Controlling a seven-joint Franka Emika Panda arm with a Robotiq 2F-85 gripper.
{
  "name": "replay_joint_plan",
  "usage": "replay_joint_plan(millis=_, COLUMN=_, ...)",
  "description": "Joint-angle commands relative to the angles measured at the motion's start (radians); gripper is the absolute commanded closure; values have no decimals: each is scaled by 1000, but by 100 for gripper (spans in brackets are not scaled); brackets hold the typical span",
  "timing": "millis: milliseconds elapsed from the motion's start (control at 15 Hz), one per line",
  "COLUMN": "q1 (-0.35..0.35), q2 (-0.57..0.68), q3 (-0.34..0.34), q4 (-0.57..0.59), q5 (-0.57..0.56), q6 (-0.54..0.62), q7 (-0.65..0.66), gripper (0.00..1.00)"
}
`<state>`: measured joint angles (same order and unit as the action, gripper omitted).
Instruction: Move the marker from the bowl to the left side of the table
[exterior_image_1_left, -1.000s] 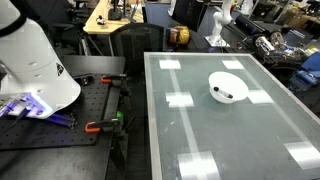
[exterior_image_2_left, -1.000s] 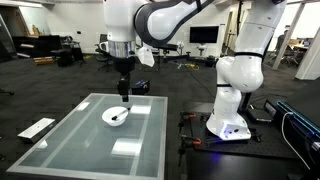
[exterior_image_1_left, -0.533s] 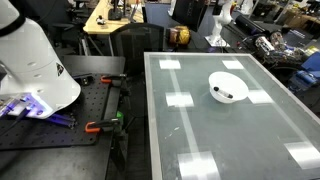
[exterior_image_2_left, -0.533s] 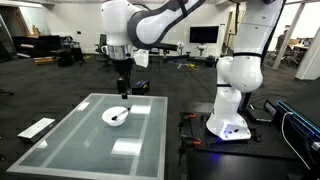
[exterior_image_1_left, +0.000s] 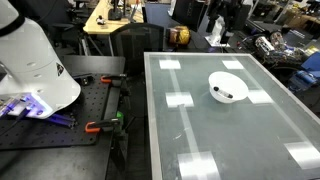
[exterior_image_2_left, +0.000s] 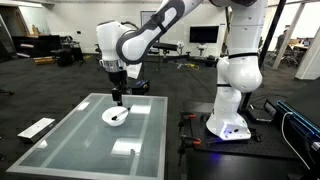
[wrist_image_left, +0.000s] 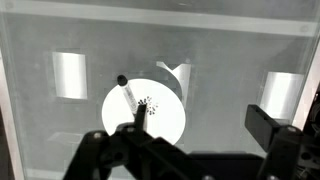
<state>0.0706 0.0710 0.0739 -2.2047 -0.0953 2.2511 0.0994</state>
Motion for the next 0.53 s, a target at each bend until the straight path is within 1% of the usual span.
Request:
replay_joint_plan(millis=0, q1=-3, q2=86, q3=-15, q4=60, q5=-23, q6=29, q7=-7, gripper=0)
replay_joint_plan(millis=467, q1=1, q2=209, q3=-50, q4=121, q5=-45, q6=25, q7=21, gripper=0)
